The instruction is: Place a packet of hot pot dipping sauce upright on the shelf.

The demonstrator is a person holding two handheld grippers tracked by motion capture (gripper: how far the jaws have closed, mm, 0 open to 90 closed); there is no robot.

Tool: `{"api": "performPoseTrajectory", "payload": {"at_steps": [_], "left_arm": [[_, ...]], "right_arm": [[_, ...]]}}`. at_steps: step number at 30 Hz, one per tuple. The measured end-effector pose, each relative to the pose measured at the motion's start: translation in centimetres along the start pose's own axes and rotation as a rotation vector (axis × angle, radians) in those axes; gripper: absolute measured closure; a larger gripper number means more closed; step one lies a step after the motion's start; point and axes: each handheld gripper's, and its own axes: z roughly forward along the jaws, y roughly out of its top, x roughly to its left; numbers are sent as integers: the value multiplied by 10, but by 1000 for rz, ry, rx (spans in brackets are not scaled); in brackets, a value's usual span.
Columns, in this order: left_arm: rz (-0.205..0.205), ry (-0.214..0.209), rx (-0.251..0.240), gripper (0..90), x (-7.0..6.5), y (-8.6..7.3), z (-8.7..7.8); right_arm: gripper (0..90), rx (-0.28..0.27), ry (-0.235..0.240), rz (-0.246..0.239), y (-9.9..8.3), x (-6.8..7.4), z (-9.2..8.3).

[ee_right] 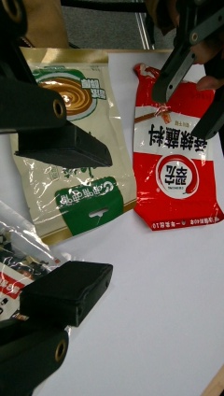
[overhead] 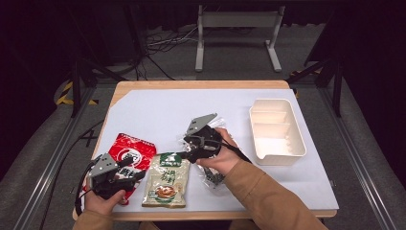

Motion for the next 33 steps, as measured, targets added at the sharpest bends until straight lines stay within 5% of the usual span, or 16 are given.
{"api": "performPoseTrajectory", "payload": {"at_steps": [14, 33], "left_arm": [[0, -5, 9, 324, -1, 0, 1], [5, -13, 18, 323, -2, -1, 4]], "right_arm": [[425, 146, 22, 33, 2, -21, 46], [403, 262, 79, 80, -10, -28, 77]]}}
